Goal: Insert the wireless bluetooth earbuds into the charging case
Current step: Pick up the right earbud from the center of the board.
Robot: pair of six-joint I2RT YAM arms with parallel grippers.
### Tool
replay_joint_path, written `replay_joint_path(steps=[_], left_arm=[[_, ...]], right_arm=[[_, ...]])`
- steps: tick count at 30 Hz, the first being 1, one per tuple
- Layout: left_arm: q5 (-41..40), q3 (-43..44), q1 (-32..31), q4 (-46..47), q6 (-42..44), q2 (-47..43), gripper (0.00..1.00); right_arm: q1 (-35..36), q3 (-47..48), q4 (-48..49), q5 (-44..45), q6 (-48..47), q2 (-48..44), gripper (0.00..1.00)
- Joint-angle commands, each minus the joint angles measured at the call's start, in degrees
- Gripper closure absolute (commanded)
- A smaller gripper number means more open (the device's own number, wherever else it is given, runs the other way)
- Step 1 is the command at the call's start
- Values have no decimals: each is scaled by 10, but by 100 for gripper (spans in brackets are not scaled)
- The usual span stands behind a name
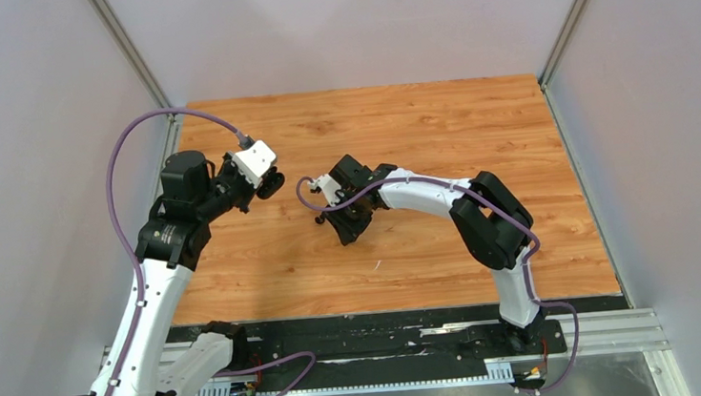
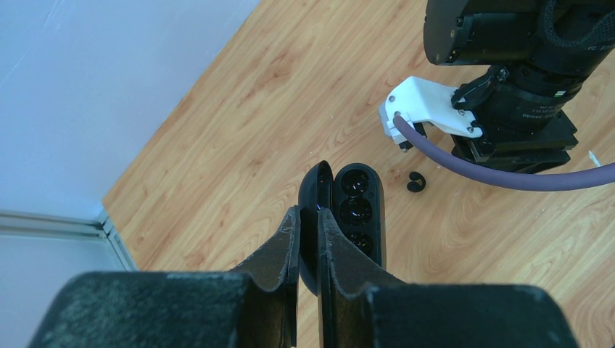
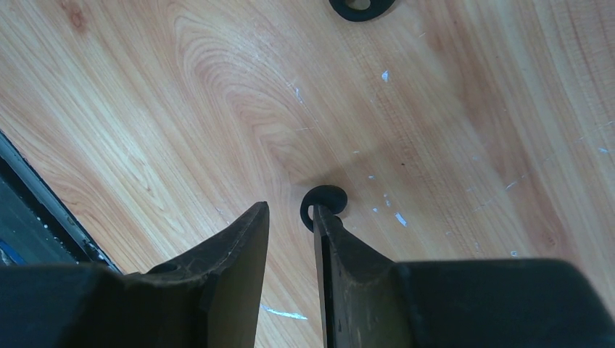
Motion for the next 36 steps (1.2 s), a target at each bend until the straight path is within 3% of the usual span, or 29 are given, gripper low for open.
replay_joint_path(steps=[1, 13, 27, 29, 36], left_arm=[[11, 1, 2, 13, -12, -7, 100], [13, -2, 2, 19, -16, -5, 100], [14, -1, 2, 20, -18, -3, 100], [16, -2, 2, 19, -17, -2, 100], [56, 6, 2, 8, 2, 22, 100]], right_arm=[[-2, 14, 6, 20, -10, -20, 67], [-2, 1, 15, 55, -41, -17, 70], [-4, -5, 19, 71, -64, -26, 88], [-4, -6, 16, 64, -75, -35, 99], [-48, -5, -39, -32, -149, -124, 100]])
